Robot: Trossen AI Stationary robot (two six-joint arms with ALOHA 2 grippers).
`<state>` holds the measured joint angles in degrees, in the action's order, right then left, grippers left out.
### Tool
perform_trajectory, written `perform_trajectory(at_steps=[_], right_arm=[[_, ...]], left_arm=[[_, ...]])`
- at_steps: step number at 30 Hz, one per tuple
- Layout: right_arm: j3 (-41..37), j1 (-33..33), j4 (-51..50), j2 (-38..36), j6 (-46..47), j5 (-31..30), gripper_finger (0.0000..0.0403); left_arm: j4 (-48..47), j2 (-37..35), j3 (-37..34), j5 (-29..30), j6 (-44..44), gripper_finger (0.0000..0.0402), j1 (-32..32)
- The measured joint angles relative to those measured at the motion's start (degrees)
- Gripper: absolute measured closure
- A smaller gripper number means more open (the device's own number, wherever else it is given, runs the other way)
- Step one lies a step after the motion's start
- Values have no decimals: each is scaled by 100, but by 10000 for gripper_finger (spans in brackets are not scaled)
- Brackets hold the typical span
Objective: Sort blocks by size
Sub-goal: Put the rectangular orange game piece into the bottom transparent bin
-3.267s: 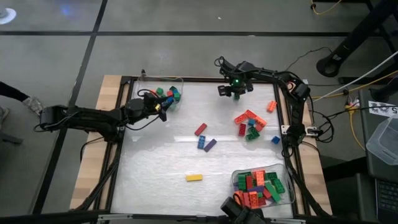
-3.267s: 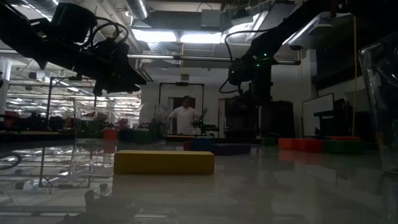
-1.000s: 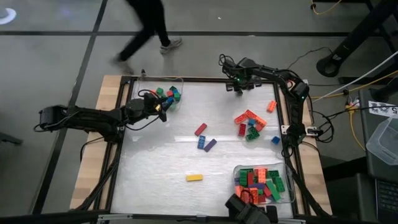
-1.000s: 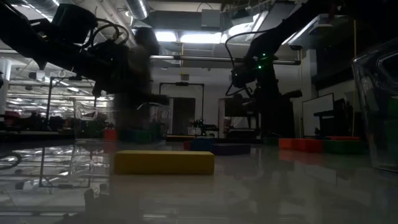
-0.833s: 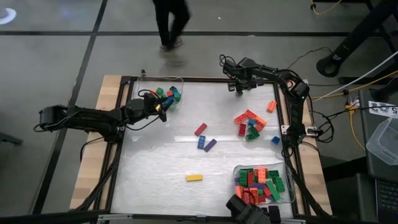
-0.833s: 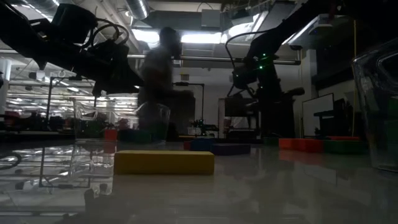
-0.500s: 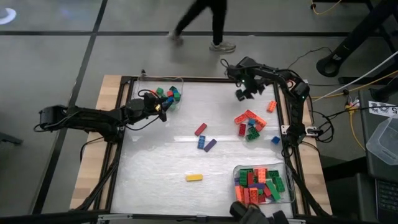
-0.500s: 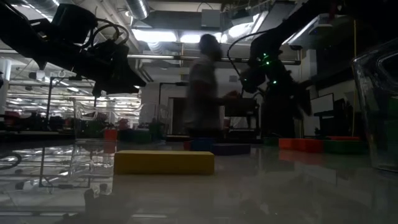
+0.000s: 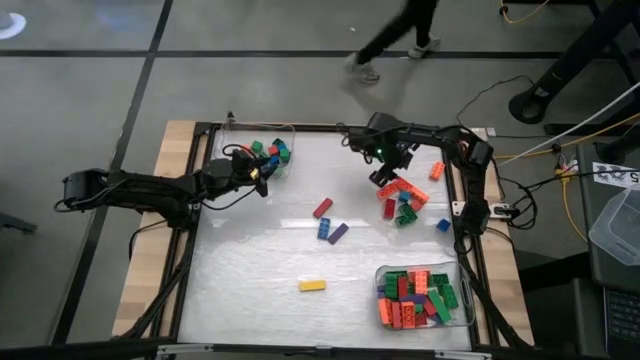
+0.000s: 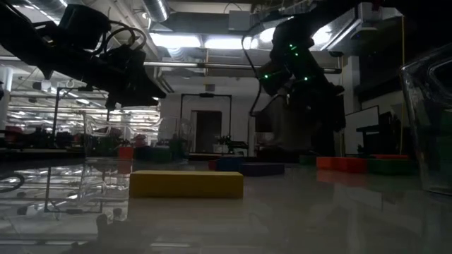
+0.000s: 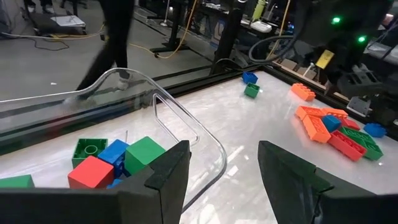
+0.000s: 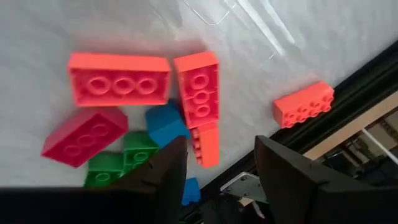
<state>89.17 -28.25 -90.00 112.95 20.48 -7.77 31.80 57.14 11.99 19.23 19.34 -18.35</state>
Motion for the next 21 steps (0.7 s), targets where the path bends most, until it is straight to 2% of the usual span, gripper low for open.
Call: perform_trajectory(at_steps=[6, 15, 18, 21], right_arm=[[0, 309, 2, 2, -143, 62, 217], [53, 540, -2, -179, -1184, 385, 217], [201, 450, 2, -428, -1520, 53, 217], [350, 231, 147, -657, -1756, -863, 217]], left_arm=[[-111, 0, 0, -18, -7, 224, 0], [-287, -2, 0, -20, -152, 224, 0], [-277, -2, 0, -20, -208, 224, 0], [-274, -2, 0, -20, -285, 224, 0]])
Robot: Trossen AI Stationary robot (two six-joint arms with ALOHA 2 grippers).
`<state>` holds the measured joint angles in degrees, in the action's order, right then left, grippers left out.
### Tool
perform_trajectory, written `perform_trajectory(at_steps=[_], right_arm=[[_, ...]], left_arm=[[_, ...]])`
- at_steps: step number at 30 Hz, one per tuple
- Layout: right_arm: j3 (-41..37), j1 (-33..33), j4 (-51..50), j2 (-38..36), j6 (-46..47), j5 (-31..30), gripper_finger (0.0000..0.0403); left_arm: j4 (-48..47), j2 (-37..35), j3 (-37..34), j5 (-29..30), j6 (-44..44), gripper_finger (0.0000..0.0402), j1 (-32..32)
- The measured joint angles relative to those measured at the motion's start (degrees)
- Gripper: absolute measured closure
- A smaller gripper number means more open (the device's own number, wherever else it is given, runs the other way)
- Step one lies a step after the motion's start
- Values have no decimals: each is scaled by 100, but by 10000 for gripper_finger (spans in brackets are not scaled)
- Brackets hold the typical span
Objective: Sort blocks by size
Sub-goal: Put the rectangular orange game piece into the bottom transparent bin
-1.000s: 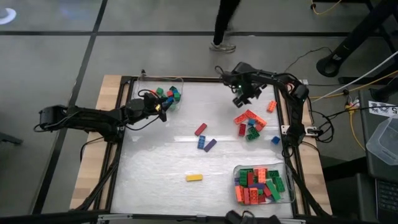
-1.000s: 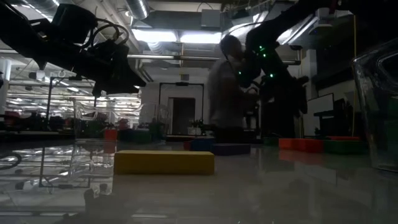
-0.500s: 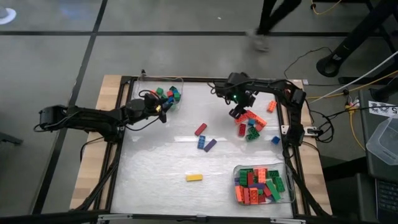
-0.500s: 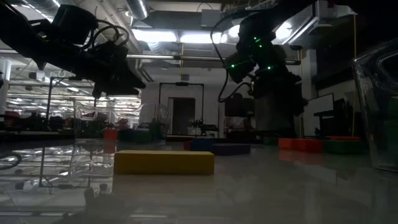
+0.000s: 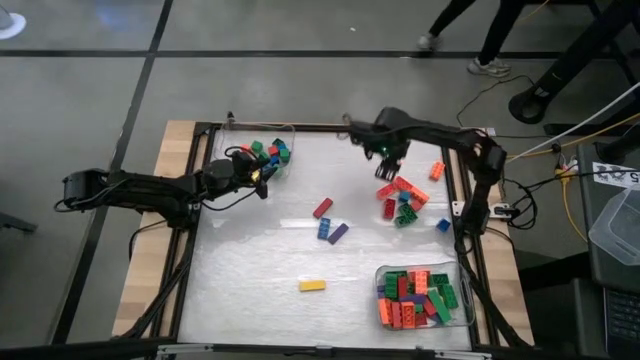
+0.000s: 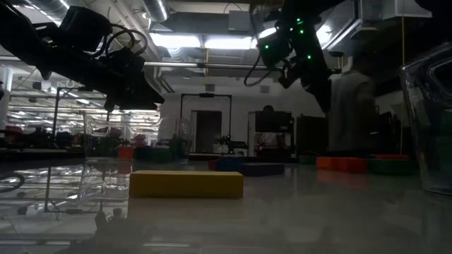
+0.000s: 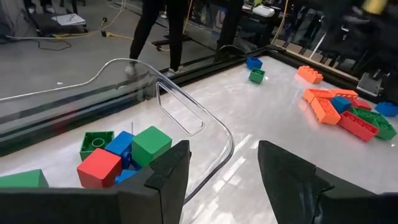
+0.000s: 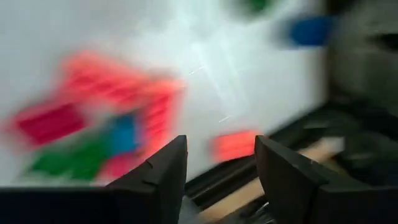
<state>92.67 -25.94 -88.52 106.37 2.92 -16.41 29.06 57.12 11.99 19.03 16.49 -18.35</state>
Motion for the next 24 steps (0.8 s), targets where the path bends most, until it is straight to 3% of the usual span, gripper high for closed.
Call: perform_trajectory(at_steps=[4, 8, 13, 18, 21, 24], right_arm=[[36, -410, 772, -164, 408, -1450, 217], [35, -765, 1398, -164, 1194, -1944, 217], [-71, -952, 1735, -164, 2144, -1109, 217], [-164, -919, 1482, -162, 2024, 168, 217], [-164, -774, 1159, -182, 1636, 264, 217], [-145, -599, 795, -218, 1616, -49, 217]], left_arm=[[-21, 0, 0, 0, 56, 224, 0], [-20, 0, 0, 0, 298, 224, 0], [-14, 0, 0, -410, 847, 224, 3], [88, 0, 0, -1433, 1170, 224, 258], [198, 0, 0, -1815, 1210, 224, 572], [428, 2, 0, -1876, 1207, 224, 932]])
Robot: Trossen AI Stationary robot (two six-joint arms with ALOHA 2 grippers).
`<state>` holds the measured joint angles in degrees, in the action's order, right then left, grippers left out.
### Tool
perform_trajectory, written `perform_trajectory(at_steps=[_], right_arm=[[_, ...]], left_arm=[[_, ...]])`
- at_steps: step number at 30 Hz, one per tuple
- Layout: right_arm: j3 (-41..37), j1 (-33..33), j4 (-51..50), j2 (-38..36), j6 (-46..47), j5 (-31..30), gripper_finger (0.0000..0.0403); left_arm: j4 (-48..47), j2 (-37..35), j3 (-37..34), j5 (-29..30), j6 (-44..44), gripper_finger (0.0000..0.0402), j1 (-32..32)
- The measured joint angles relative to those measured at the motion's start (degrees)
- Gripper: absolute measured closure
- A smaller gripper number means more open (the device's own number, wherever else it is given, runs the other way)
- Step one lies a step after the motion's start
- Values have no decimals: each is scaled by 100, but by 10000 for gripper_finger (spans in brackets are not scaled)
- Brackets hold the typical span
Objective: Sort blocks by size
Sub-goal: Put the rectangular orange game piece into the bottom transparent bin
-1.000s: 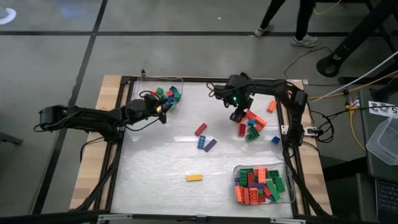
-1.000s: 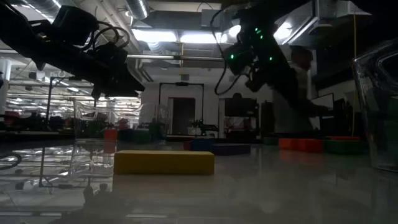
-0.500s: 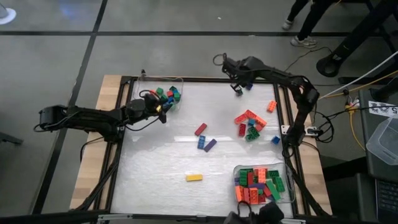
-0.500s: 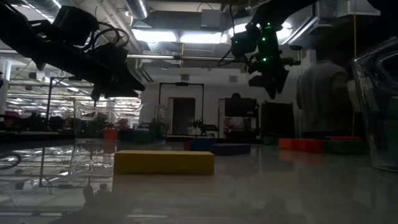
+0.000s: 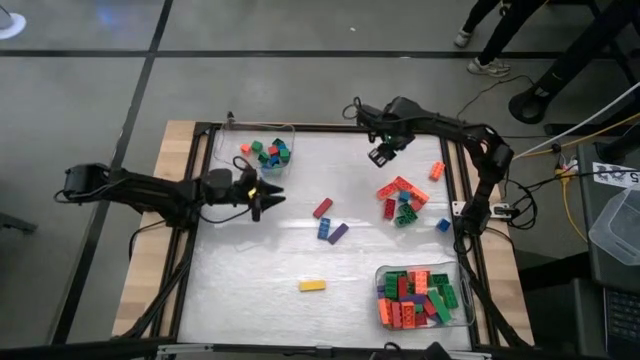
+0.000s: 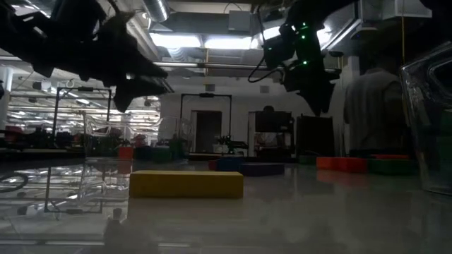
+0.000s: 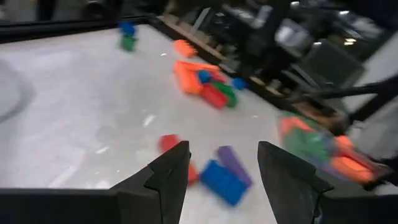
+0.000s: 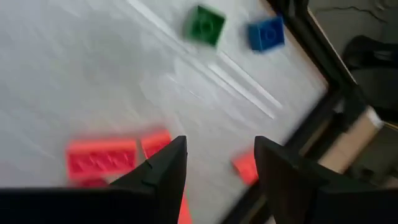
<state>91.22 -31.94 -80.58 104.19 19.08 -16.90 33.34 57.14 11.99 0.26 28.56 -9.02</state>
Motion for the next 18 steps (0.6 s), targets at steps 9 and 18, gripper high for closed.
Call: perform_trajectory(at_steps=[9, 18], right_arm=[[-26, 49, -878, -81, 192, -911, 217], [-525, -697, -940, -88, -7, 1404, 217]], left_arm=[[229, -2, 0, 4, -49, 224, 797], [214, 1, 0, 101, -552, 224, 879]])
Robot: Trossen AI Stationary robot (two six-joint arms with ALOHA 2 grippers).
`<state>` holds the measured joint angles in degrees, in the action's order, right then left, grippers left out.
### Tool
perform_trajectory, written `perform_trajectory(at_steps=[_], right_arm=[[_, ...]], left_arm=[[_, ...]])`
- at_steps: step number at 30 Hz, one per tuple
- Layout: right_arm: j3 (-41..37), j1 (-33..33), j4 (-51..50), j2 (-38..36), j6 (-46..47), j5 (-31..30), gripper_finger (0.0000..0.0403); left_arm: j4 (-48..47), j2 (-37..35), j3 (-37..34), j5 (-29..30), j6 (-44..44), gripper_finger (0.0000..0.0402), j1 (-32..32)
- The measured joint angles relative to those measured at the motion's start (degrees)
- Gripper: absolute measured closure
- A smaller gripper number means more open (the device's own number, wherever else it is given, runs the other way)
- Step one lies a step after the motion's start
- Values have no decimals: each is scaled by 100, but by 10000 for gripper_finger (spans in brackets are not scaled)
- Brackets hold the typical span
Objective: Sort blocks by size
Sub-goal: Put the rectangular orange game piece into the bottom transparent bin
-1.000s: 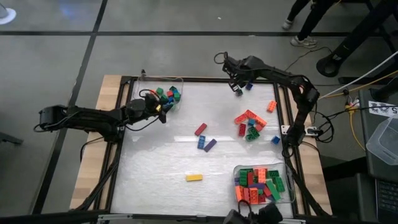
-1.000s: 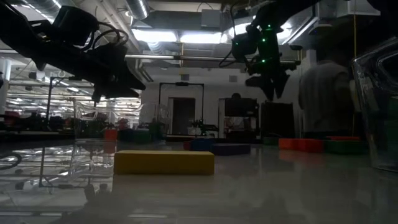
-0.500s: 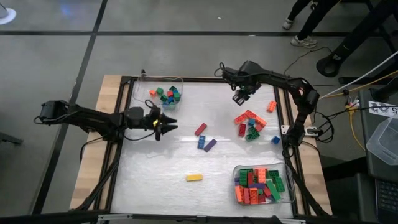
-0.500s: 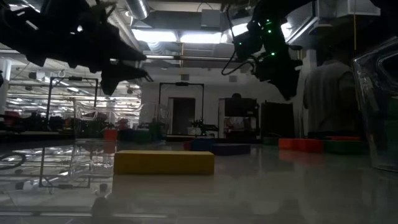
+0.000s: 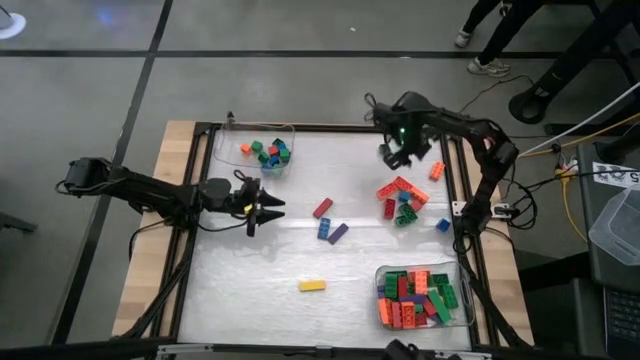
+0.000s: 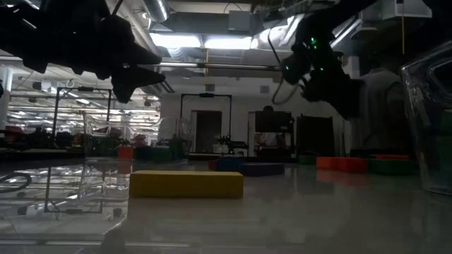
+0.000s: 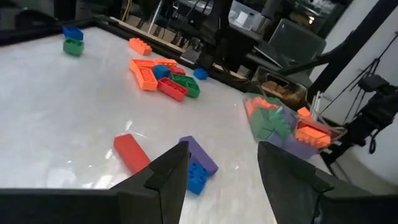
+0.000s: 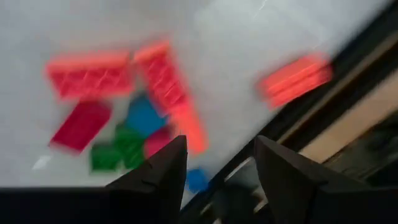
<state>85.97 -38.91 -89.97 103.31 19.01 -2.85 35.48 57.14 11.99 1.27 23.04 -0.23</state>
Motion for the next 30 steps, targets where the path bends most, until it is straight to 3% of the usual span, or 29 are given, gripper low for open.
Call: perform_trajectory(at_steps=[4, 10, 15, 24, 30], right_arm=[[-724, 44, 282, 0, -278, 463, 217], [-1486, 266, 1520, 0, -792, 492, 217], [-1621, 293, 2072, 0, -900, 490, 217], [-1646, 290, 2116, 2, -894, 188, 217], [-1646, 294, 2117, 2, -888, 464, 217]], left_arm=[[14, 0, 0, 7, -348, 224, -5], [13, 0, 0, 42, -399, 224, -9], [-38, 0, 0, 42, -376, 224, -9], [-35, 0, 0, 44, -399, 224, -9], [-35, -1, 0, 45, -369, 224, -9]])
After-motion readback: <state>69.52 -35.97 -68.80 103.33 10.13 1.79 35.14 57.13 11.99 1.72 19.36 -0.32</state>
